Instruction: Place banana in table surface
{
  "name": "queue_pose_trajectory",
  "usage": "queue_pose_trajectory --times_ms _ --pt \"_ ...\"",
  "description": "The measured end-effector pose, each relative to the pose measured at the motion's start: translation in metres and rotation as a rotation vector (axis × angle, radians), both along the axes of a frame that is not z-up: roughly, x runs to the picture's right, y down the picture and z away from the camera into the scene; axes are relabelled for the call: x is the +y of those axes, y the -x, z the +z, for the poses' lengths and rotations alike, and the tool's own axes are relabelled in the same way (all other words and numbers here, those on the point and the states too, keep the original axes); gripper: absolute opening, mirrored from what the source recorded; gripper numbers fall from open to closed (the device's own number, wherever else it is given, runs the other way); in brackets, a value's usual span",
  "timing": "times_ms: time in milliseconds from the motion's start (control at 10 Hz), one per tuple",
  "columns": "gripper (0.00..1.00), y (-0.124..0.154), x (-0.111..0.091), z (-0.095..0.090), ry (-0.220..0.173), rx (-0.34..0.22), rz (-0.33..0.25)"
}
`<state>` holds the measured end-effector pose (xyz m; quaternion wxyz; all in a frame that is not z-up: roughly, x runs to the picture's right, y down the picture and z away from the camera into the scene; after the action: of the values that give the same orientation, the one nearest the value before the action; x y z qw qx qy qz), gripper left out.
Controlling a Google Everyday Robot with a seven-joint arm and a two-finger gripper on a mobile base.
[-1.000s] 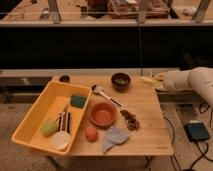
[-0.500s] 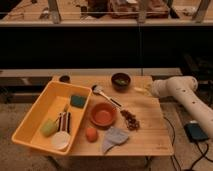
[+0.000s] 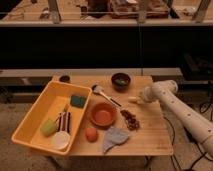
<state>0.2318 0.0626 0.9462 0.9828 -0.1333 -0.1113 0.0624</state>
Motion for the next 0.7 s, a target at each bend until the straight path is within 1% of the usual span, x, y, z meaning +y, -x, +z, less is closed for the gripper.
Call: queue_pose_trajectory --times_ms 200,400,500,600,700 --pt "0.47 0.002 -0.002 0.002 0.019 -0.008 0.003" --pt "0.7 -0.003 -0.013 -0.01 0.024 -0.026 0.025" --pt "0.77 -0.003 -0.016 -0.014 0.027 -0.033 0.027" --pt "0.8 -0.004 -0.016 -0.015 0.038 -0.04 0.025" --pt "0.8 -0.006 -0.017 -0.016 0.056 -0.047 0.025"
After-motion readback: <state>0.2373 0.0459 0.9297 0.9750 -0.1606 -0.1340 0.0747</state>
